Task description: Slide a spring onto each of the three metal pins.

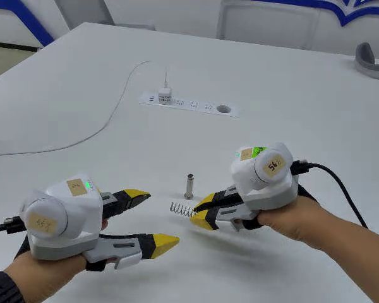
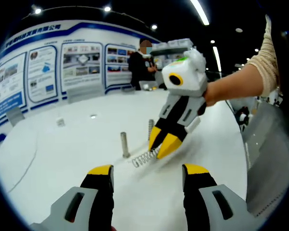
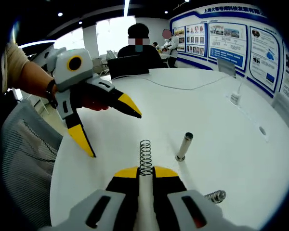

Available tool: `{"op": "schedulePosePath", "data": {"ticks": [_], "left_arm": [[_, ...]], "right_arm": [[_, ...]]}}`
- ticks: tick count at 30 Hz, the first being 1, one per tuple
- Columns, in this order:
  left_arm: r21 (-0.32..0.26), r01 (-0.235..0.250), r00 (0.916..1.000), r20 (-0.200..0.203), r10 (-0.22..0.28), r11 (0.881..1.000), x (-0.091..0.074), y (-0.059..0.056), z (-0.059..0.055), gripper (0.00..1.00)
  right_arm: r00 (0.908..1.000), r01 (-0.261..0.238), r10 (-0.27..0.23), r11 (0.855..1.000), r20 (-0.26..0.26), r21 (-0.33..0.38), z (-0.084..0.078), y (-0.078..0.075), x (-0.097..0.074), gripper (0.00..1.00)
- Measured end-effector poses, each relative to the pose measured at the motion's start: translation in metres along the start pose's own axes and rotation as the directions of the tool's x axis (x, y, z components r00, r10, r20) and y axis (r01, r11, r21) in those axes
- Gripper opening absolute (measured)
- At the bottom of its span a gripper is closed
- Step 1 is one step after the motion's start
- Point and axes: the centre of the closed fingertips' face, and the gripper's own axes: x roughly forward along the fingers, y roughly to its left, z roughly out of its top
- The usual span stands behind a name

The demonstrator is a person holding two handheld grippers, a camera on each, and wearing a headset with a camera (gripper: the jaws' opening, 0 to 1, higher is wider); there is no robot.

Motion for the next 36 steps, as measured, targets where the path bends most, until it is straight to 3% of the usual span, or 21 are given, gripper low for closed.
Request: {"op": "schedulePosePath", "data": {"ticks": [18,36], "left_arm": [[0.094,0.067,0.9976,-0.023,-0.065,0.993,0.009,-0.02,-0.002,0.39],[0.182,0.096,0.995,-0.043,-0.09,0.979,0.011,-0.029,-0.007,0.16]], "right_arm": [[0.9918,-0.112,0.106,0.991,-0.07,-0.076,0.005,0.033,-0.013,0.11],[0.9829,-0.153,0.148,0.987,-0.109,-0.04,0.004,0.044,-0.016,0.12]]}}
